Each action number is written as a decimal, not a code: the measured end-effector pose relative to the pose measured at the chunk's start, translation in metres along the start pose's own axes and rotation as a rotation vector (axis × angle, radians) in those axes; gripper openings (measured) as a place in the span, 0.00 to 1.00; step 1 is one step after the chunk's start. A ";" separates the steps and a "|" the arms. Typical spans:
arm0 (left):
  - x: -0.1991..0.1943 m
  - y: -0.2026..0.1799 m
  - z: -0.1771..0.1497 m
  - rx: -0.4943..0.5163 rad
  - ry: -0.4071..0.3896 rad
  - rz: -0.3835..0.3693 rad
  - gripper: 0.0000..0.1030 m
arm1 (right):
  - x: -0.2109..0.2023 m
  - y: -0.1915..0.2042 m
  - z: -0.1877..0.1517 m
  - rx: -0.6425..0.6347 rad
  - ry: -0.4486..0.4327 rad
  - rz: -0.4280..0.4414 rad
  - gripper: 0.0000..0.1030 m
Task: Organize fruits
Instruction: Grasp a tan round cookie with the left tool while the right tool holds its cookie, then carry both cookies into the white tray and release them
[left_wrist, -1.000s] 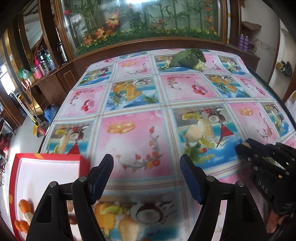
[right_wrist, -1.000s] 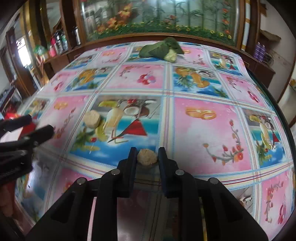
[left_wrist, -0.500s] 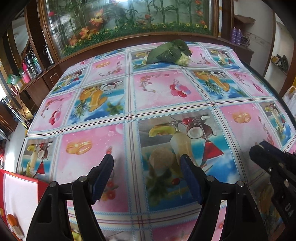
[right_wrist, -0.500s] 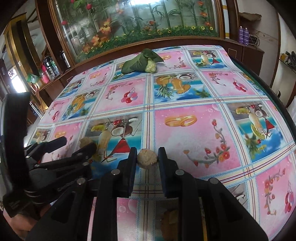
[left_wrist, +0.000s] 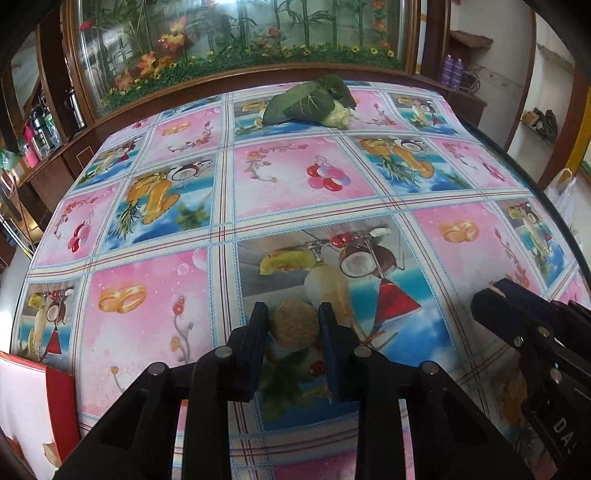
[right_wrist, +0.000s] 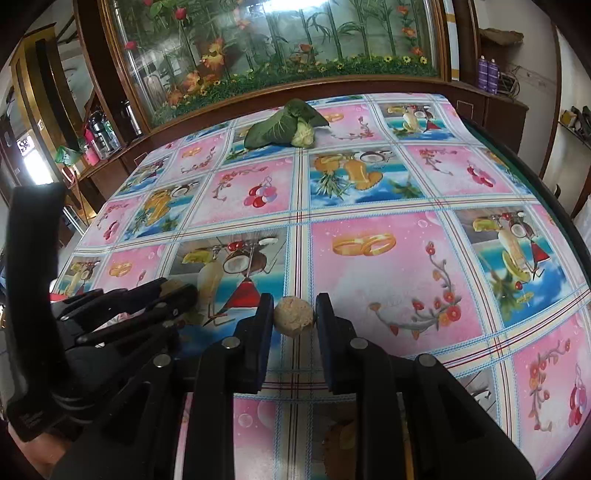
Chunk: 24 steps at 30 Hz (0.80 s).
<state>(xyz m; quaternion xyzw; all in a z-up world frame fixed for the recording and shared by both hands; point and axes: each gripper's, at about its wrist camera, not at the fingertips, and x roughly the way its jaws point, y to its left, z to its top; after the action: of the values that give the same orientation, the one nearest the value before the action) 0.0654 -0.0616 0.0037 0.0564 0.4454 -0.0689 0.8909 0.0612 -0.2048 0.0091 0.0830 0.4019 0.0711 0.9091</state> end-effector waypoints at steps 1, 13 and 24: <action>-0.004 -0.001 -0.001 0.003 -0.007 0.005 0.26 | 0.000 0.000 0.000 0.001 -0.004 0.002 0.24; -0.095 0.000 -0.035 0.013 -0.163 0.015 0.26 | -0.012 -0.002 0.002 -0.024 -0.130 -0.067 0.24; -0.163 0.093 -0.092 -0.112 -0.237 0.108 0.26 | -0.024 0.019 -0.010 -0.029 -0.187 -0.097 0.24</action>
<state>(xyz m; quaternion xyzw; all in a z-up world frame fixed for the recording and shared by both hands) -0.0875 0.0564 0.0837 0.0221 0.3364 -0.0019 0.9415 0.0367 -0.1897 0.0235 0.0563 0.3179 0.0246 0.9461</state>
